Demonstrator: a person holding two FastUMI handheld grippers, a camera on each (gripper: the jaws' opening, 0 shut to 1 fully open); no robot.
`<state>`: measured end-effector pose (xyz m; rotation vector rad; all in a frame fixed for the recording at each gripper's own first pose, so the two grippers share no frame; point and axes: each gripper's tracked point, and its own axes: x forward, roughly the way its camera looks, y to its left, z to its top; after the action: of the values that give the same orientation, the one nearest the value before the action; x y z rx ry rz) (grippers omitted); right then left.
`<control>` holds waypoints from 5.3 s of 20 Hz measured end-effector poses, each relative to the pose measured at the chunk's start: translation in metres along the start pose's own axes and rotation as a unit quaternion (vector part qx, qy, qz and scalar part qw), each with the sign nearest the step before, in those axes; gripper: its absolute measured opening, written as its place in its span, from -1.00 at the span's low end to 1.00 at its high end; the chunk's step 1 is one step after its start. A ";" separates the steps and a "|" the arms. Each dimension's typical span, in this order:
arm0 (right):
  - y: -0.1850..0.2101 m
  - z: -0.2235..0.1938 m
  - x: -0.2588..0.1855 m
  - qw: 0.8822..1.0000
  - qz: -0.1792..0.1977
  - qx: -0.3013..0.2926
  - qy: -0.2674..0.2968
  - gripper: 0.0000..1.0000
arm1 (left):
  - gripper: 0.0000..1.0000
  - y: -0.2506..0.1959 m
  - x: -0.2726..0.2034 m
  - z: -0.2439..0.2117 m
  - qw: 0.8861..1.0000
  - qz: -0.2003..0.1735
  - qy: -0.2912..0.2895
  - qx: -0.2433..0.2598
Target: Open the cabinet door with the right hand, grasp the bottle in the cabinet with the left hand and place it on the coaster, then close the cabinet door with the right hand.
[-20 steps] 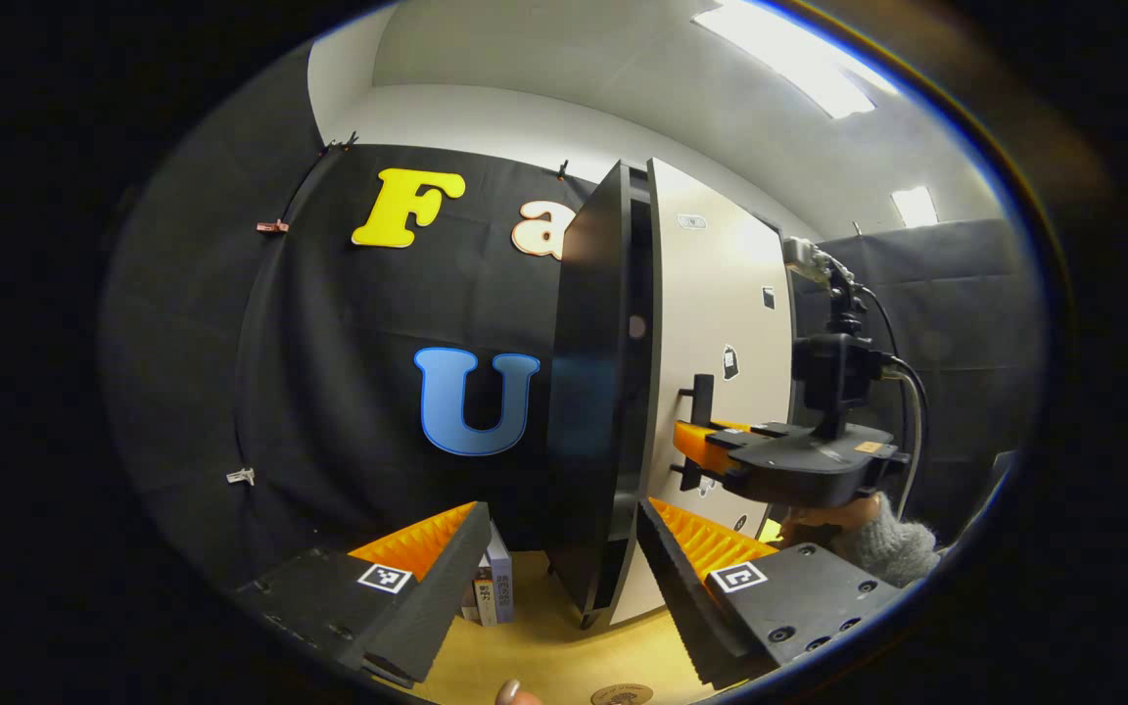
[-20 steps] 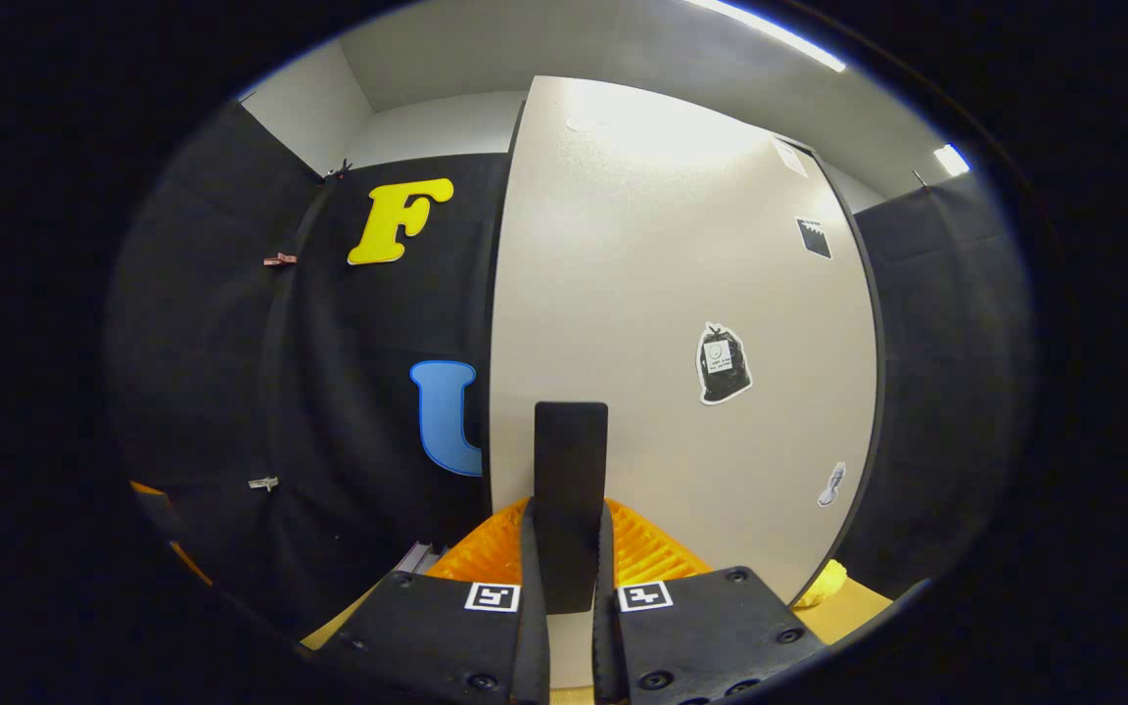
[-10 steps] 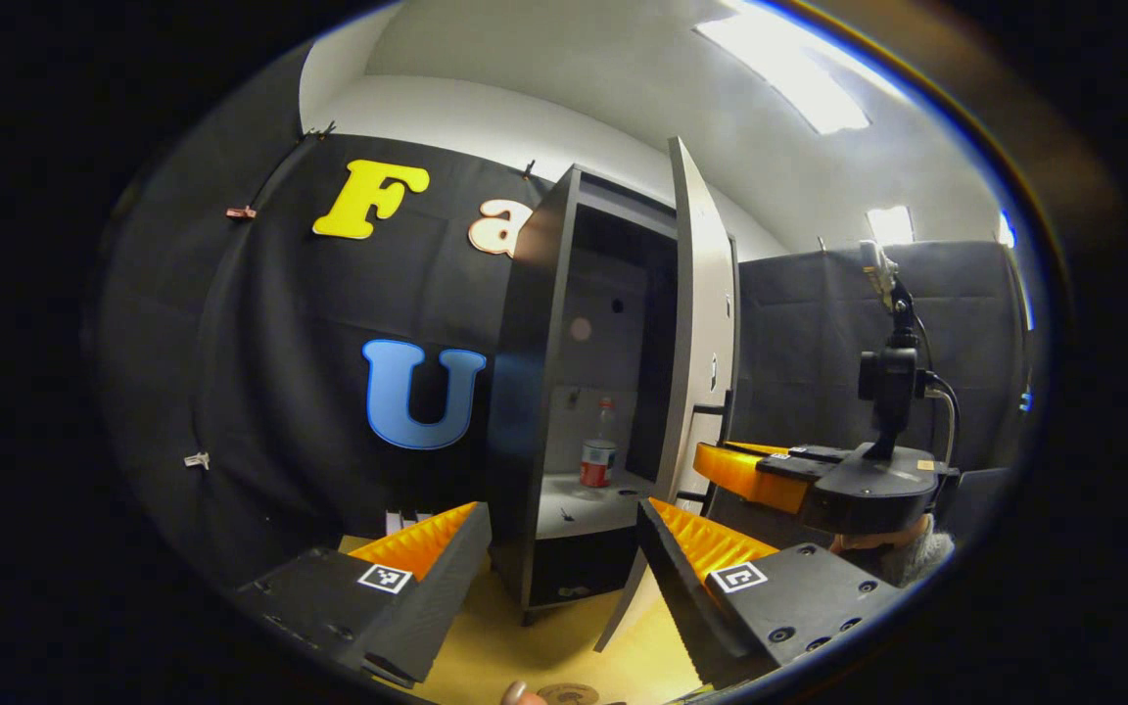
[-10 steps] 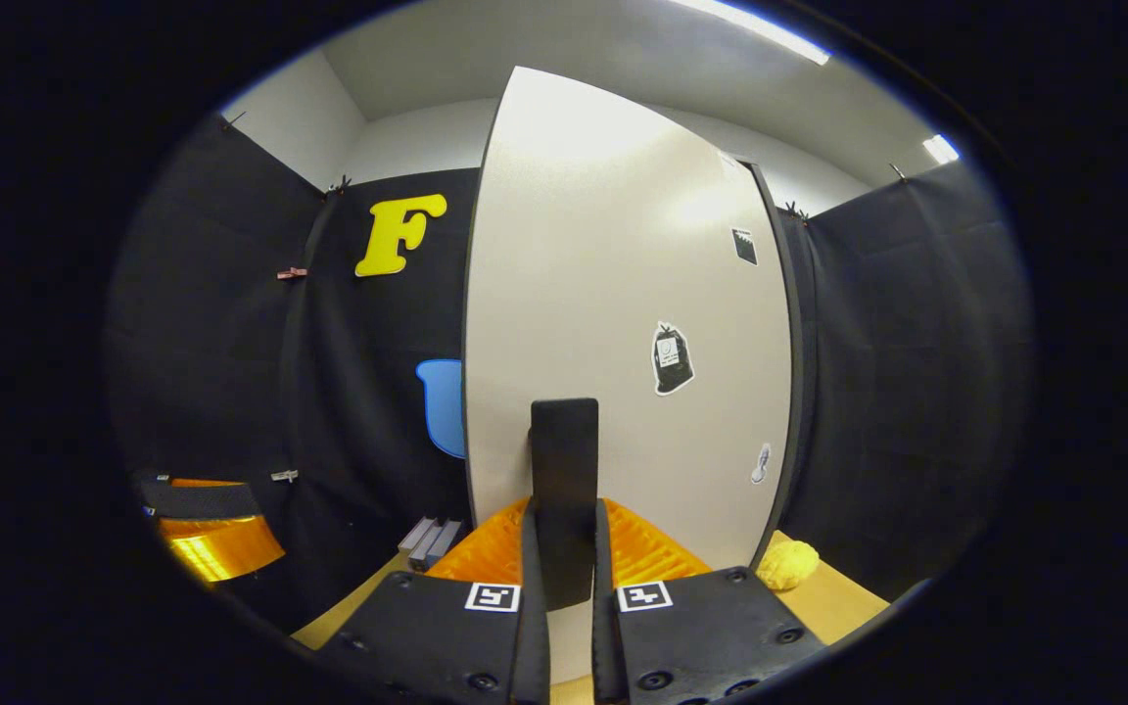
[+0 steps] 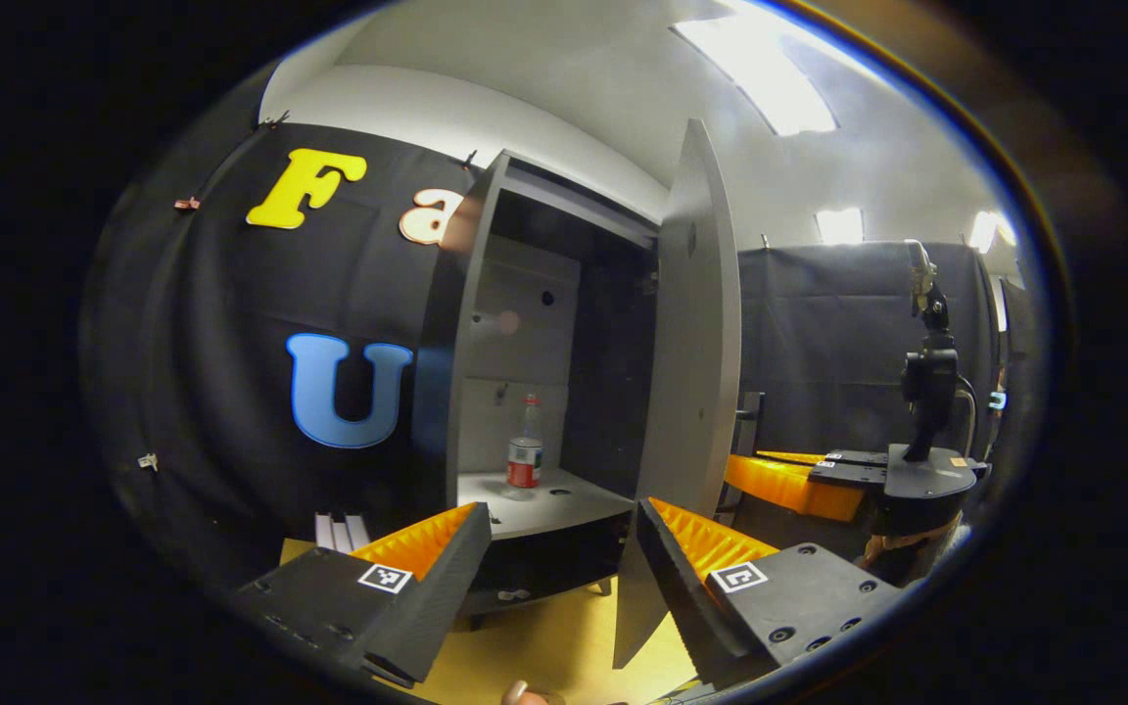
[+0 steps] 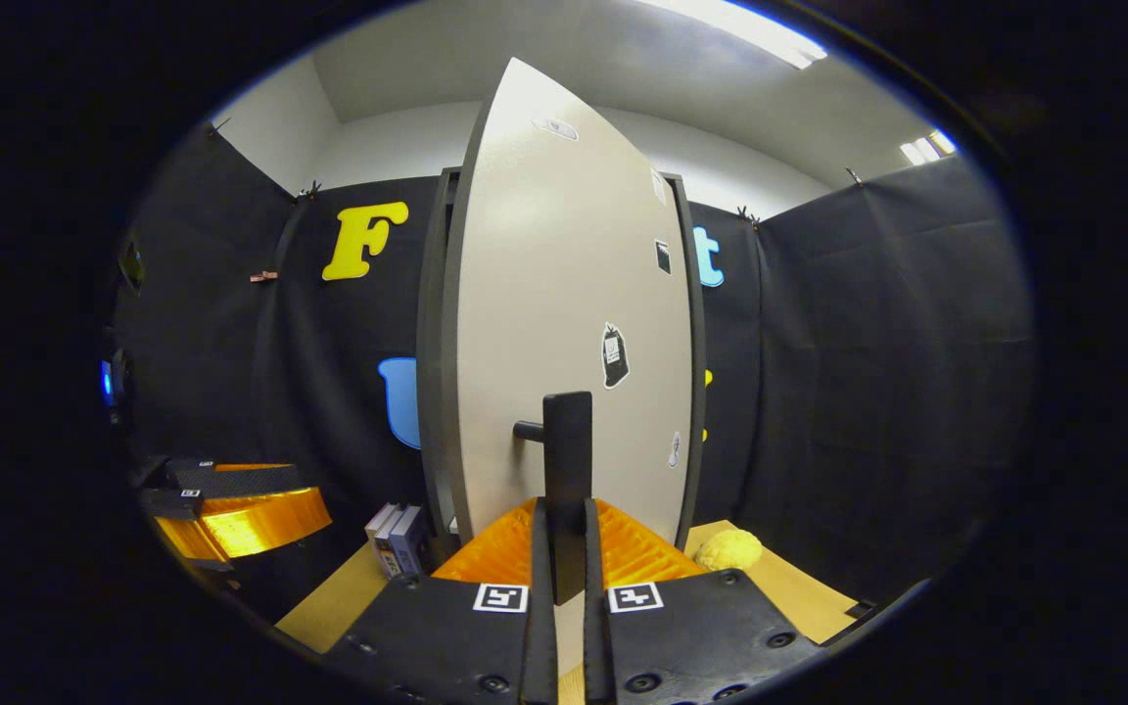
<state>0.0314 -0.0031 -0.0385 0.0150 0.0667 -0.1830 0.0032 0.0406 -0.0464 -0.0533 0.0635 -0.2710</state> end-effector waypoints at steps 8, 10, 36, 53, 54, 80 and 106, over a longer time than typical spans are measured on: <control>-0.037 -0.003 -0.019 1.000 0.000 0.007 0.020 -0.72 | 0.94 -0.051 0.058 -0.009 0.998 -0.048 0.007 -0.025; -0.049 -0.002 -0.022 1.000 -0.002 0.013 0.021 -0.72 | 0.88 -0.057 0.066 -0.005 0.999 -0.044 -0.002 -0.021; -0.212 0.009 -0.006 0.999 0.016 0.033 0.024 -0.89 | 0.87 -0.089 0.190 -0.023 0.999 0.045 -0.003 0.018; -0.309 -0.002 -0.065 0.995 -0.081 0.046 0.025 -0.61 | 0.82 0.023 0.305 -0.039 0.989 0.139 -0.033 0.045; -0.323 -0.001 -0.062 0.993 -0.110 0.039 0.018 -0.33 | 0.83 0.032 0.314 -0.041 0.988 0.144 -0.034 0.038; -0.427 0.009 -0.024 0.956 -0.292 -0.019 -0.029 0.94 | 0.89 0.111 0.415 -0.085 0.983 0.181 0.025 0.031; -0.330 0.044 -0.077 0.961 -0.265 -0.041 -0.065 1.00 | 0.48 0.034 0.279 -0.025 0.999 0.050 -0.006 0.004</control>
<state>-0.1014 -0.3150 0.0077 -0.0993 -0.0548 -0.7170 0.2788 -0.0027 -0.0894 -0.0431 0.0529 -0.1708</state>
